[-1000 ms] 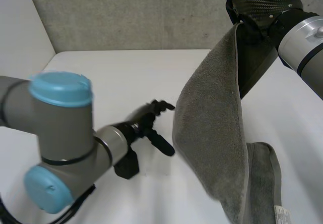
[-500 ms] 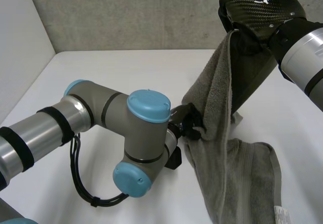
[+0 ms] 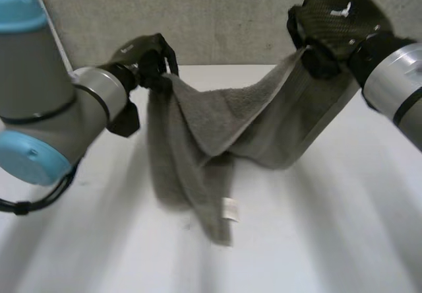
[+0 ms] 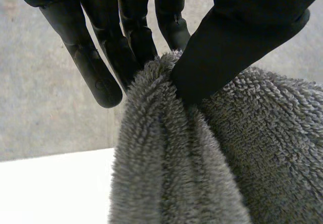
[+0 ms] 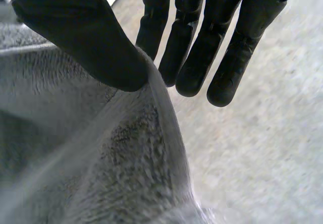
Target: Fold the laundry
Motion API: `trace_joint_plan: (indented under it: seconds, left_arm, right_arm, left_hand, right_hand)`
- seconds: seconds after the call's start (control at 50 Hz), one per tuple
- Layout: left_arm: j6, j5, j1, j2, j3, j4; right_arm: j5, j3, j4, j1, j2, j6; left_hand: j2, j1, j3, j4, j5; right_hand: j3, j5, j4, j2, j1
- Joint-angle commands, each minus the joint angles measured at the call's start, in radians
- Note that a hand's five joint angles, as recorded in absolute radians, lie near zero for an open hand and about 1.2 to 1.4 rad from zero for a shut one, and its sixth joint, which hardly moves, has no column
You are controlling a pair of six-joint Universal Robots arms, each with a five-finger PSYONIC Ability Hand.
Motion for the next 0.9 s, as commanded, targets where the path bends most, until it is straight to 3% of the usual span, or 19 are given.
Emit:
trace_joint_plan:
  seconds: [0.02, 0.1, 0.24, 0.26, 0.28, 0.32, 0.38, 0.42, 0.54, 0.64, 0.74, 0.9]
  left_arm:
    - [0.181, 0.079, 0.044, -0.15, 0.157, -0.055]
    - [0.289, 0.07, 0.063, -0.303, 0.252, -0.05]
    - [0.312, 0.056, 0.063, -0.383, 0.298, -0.053]
    - [0.311, 0.058, 0.052, -0.379, 0.28, -0.056]
    - [0.311, 0.058, 0.052, -0.379, 0.28, -0.056]
    - [0.311, 0.06, 0.031, -0.322, 0.213, -0.062]
    - [0.311, 0.061, 0.017, -0.276, 0.168, -0.064]
    - [0.314, 0.053, 0.001, -0.178, 0.064, -0.064]
    - [0.311, 0.021, -0.008, -0.026, -0.11, -0.061]
    - [0.234, -0.132, -0.009, 0.095, -0.342, -0.044]
    - [0.11, -0.216, -0.022, 0.109, -0.456, -0.033]
    - [0.053, -0.246, -0.095, 0.027, -0.509, -0.024]
  right_arm:
    - [0.002, -0.007, -0.004, 0.004, 0.188, 0.062]
    - [0.008, -0.01, -0.009, 0.016, 0.282, 0.073]
    - [0.069, -0.019, -0.082, 0.016, 0.348, 0.098]
    - [0.091, -0.016, -0.104, 0.015, 0.349, 0.099]
    - [0.091, -0.016, -0.104, 0.015, 0.349, 0.099]
    - [0.117, -0.012, -0.13, 0.012, 0.351, 0.09]
    - [0.125, -0.008, -0.139, 0.007, 0.351, 0.081]
    - [0.129, -0.005, -0.165, 0.004, 0.352, 0.079]
    - [0.129, 0.012, -0.208, 0.002, 0.352, 0.058]
    - [0.131, 0.016, -0.214, -0.001, 0.363, 0.018]
    - [0.128, 0.015, -0.213, -0.011, 0.368, 0.015]
    - [0.126, 0.027, -0.213, -0.011, 0.369, 0.012]
  left_hand:
    - [0.182, 0.235, 0.186, 0.18, 0.203]
    - [0.182, 0.235, 0.186, 0.18, 0.203]
    - [0.174, 0.226, 0.177, 0.172, 0.194]
    - [-0.146, -0.093, -0.143, -0.148, -0.125]
    - [-0.149, -0.097, -0.146, -0.151, -0.129]
    - [-0.497, -0.445, -0.494, -0.5, -0.477]
    - [-0.595, -0.543, -0.592, -0.598, -0.575]
    - [-0.89, -0.838, -0.887, -0.893, -0.87]
    - [-0.933, -0.881, -0.93, -0.935, -0.913]
    - [-0.889, -0.837, -0.886, -0.891, -0.869]
    - [-0.851, -0.798, -0.848, -0.853, -0.83]
    - [-0.76, -0.708, -0.757, -0.762, -0.74]
  right_hand:
    - [0.214, 0.246, 0.207, 0.23, 0.436]
    - [0.214, 0.246, 0.207, 0.23, 0.436]
    - [0.214, 0.246, 0.207, 0.23, 0.436]
    - [0.214, 0.246, 0.207, 0.23, 0.436]
    - [0.214, 0.246, 0.207, 0.23, 0.436]
    - [0.214, 0.246, 0.207, 0.23, 0.436]
    - [0.214, 0.246, 0.207, 0.23, 0.436]
    - [0.214, 0.246, 0.207, 0.23, 0.436]
    - [0.214, 0.246, 0.207, 0.23, 0.436]
    - [0.214, 0.246, 0.207, 0.23, 0.436]
    - [0.214, 0.246, 0.207, 0.23, 0.436]
    - [0.214, 0.246, 0.207, 0.23, 0.436]
